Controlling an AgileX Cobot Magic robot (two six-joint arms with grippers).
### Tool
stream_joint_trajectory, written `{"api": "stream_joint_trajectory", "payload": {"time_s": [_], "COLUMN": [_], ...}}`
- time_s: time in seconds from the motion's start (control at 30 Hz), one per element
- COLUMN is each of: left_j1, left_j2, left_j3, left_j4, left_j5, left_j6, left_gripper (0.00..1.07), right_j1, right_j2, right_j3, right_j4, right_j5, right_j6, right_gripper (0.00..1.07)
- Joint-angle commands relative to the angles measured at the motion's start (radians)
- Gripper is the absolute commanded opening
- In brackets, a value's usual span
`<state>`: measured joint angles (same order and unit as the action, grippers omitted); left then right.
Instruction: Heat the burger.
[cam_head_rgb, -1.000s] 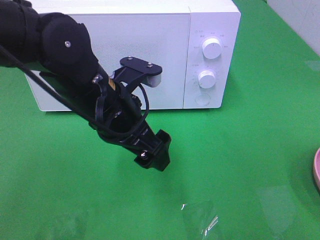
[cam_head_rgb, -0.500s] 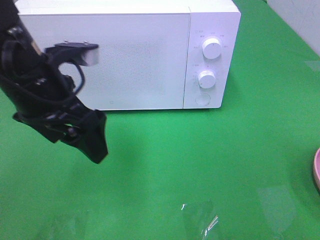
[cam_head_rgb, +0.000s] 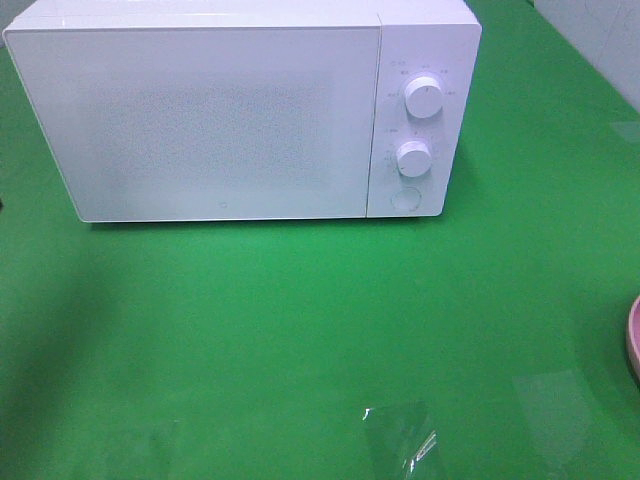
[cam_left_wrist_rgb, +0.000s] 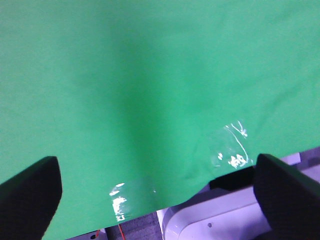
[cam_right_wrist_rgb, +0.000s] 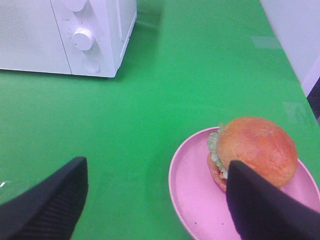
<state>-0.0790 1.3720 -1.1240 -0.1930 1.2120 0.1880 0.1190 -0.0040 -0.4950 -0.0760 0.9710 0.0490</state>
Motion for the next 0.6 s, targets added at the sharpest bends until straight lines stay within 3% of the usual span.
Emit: {"api": "stream_joint_trajectory", "payload": {"time_s": [0.03,0.13,0.43,0.6], "left_j1": [0.095,0.122,0.126,0.126], "left_j2": [-0.103,-0.163,-0.485,-0.599], "left_j3": [0.034,0.075,0.341,0.430], "left_j4": [0.020,0.022,0.040,0.040], "left_j5": [0.096,0.076,-0.045,-0.071], "left_j6": [-0.005,-0.012,-0.017,-0.020], "left_gripper": [0.96,0.96,0.96,0.96], "right_j1": [-0.004,-0.004,-0.004,-0.004], "right_j2": [-0.027,-0.027,-0.027,-0.027], "right_j3": [0.005,0.005,0.005,0.005], "right_j4": [0.003,0.003,0.003,0.003], "right_j5": [-0.009,-0.009,-0.009,-0.009], "right_j6": [-0.011,-0.011,-0.011,-0.011], "right_gripper": [0.73,0.73,0.73,0.73]}}
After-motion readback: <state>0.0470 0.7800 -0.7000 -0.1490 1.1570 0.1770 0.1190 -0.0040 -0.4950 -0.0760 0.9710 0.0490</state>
